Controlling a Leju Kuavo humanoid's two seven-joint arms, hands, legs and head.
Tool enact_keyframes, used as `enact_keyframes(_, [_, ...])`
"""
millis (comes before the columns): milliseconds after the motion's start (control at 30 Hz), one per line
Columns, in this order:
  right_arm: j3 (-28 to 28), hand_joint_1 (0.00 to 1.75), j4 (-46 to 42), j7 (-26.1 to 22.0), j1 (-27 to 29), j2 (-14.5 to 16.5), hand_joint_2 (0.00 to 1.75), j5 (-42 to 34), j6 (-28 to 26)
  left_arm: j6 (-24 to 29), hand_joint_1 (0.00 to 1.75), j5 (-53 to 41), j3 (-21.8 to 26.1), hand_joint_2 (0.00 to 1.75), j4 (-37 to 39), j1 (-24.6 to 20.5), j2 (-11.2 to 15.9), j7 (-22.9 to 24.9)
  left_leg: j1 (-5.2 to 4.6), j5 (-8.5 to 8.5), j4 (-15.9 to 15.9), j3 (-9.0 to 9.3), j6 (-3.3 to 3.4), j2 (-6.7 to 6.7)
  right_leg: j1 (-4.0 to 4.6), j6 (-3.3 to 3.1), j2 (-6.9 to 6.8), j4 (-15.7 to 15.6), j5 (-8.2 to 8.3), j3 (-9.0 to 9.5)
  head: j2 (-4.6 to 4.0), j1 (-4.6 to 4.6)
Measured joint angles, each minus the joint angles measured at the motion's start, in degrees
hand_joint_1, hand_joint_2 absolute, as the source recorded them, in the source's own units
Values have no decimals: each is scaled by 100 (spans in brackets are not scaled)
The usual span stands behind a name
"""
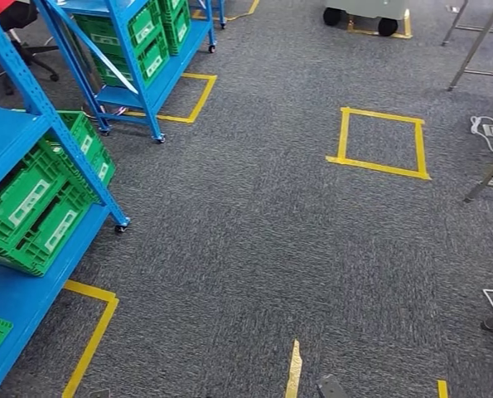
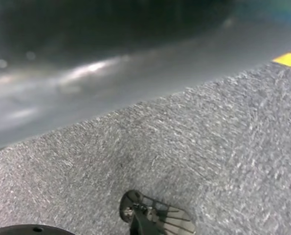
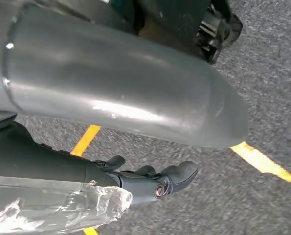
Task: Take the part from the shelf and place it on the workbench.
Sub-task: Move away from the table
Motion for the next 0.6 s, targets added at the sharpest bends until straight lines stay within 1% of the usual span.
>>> enact_keyframes(33, [-1,0,0,-11,2,-16,0,-8,15,-11,0,-27,-11,0,1,2,13,-18,-8,155,-344,184,-28,123,-5,47,-57,10,-44,24,0,-9])
enact_keyframes(67, [-1,0,0,-19,3,-35,0,-13,44,-16,0,-48,-24,0,2,-8,19,-34,-20,232,-643,335,-15,238,0,100,-115,30,-96,45,0,-26])
enact_keyframes(100, [-1,0,0,-25,5,-66,0,-14,83,-16,0,-69,-37,0,3,-19,22,-46,-39,236,-810,422,23,323,16,147,-175,40,-138,59,0,-31])
enact_keyframes(133, [-2,0,0,-30,8,-99,0,-16,122,-13,0,-85,-49,0,4,-26,22,-53,-64,169,-848,443,81,346,34,187,-237,40,-172,71,0,-28])
enact_keyframes(167, [-2,0,-1,-37,7,-123,0,-18,155,-9,0,-95,-57,0,4,-24,27,-58,-66,137,-865,444,155,296,41,218,-303,38,-200,119,0,-20])
enact_keyframes(200, [-2,0,-3,-43,4,-147,0,-22,175,-4,0,-104,-65,0,4,-10,33,-60,-64,124,-856,445,206,231,32,245,-330,28,-226,150,0,-4])
enact_keyframes(233, [-2,0,-6,-51,-3,-165,0,-25,187,1,0,-109,-71,0,4,8,35,-61,-63,113,-862,453,246,168,19,268,-266,70,-284,158,0,10])
enact_keyframes(267, [-2,0,-10,-60,-8,-179,0,-27,192,6,0,-113,-79,0,4,20,37,-62,-60,106,-870,462,282,110,9,282,-139,222,-391,101,0,21])
enact_keyframes(300, [-2,0,-13,-65,-3,-193,0,-28,193,11,0,-119,-91,0,4,19,38,-64,-59,100,-878,472,318,51,4,284,29,507,-543,-50,0,35])
enact_keyframes(333, [-2,0,-15,-69,11,-205,0,-29,193,15,0,-124,-103,0,4,11,37,-67,-67,87,-877,480,351,-12,13,269,185,906,-715,-263,0,49])
enact_keyframes(367, [-3,0,-15,-69,33,-211,0,-29,193,18,0,-134,-112,0,4,0,36,-69,-78,72,-877,491,381,-88,25,250,273,1330,-858,-513,0,52])
enact_keyframes(400, [-3,0,-15,-69,58,-216,0,-29,195,19,0,-145,-118,0,4,-7,36,-71,-92,54,-876,512,405,-175,37,227,321,1651,-907,-738,0,53])
enact_keyframes(433, [-4,0,-15,-69,77,-217,0,-29,197,24,0,-155,-120,0,4,-6,36,-72,-108,33,-875,543,420,-265,50,200,347,1782,-837,-887,0,53])
enact_keyframes(467, [-4,0,-15,-70,88,-217,0,-28,198,28,0,-162,-121,0,4,0,37,-72,-123,8,-875,583,427,-355,62,169,369,1696,-653,-937,0,52])
enact_keyframes(500, [-4,0,-15,-72,91,-217,0,-28,200,34,0,-164,-121,0,4,6,36,-72,-138,-21,-875,633,429,-443,75,129,412,1416,-379,-895,0,52])
enact_keyframes(533, [-5,0,-15,-73,93,-224,0,-28,199,38,0,-165,-121,0,7,10,30,-72,-147,-51,-875,672,427,-522,86,83,531,1063,-113,-807,0,49])
enact_keyframes(567, [-5,0,-15,-75,95,-231,0,-28,200,43,0,-166,-121,0,8,3,27,-72,-159,-79,-868,700,416,-606,86,44,647,736,78,-694,0,47])
enact_keyframes(600, [-6,0,-15,-74,94,-238,0,-28,201,47,0,-166,-122,0,10,-5,22,-72,-161,-98,-862,706,400,-680,86,24,745,494,170,-595,0,45])
